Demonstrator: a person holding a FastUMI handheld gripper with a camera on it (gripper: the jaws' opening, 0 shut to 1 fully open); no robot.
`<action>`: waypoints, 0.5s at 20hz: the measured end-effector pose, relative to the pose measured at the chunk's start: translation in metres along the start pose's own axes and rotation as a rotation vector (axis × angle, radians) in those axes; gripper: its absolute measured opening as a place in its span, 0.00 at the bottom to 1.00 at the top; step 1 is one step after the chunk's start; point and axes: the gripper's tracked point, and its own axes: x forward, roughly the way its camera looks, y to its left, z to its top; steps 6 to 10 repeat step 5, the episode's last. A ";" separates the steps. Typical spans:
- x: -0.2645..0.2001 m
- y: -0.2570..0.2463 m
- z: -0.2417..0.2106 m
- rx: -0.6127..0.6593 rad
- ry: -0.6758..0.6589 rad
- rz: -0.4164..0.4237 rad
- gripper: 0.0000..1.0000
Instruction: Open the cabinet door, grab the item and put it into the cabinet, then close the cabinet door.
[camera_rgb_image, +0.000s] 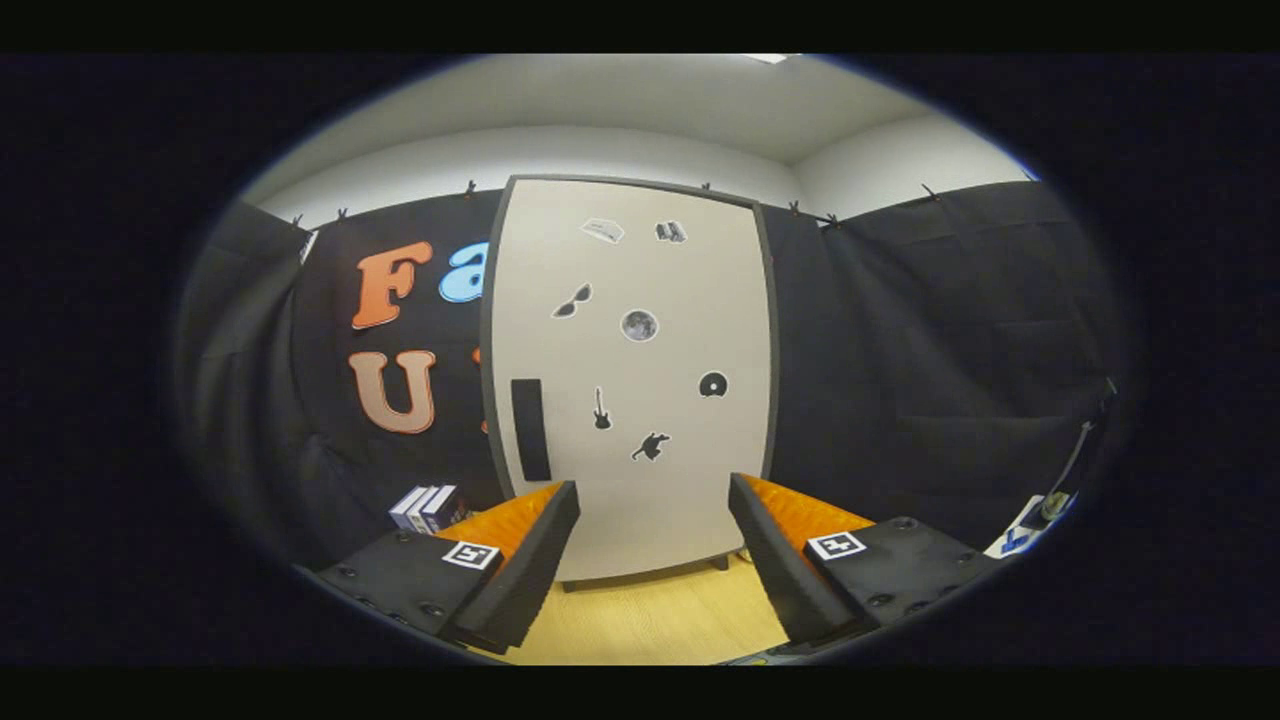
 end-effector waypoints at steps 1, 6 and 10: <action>0.001 0.000 0.000 0.004 -0.005 -0.004 0.97; 0.003 0.004 0.001 0.010 -0.012 -0.013 0.97; 0.003 0.004 0.001 0.010 -0.012 -0.013 0.97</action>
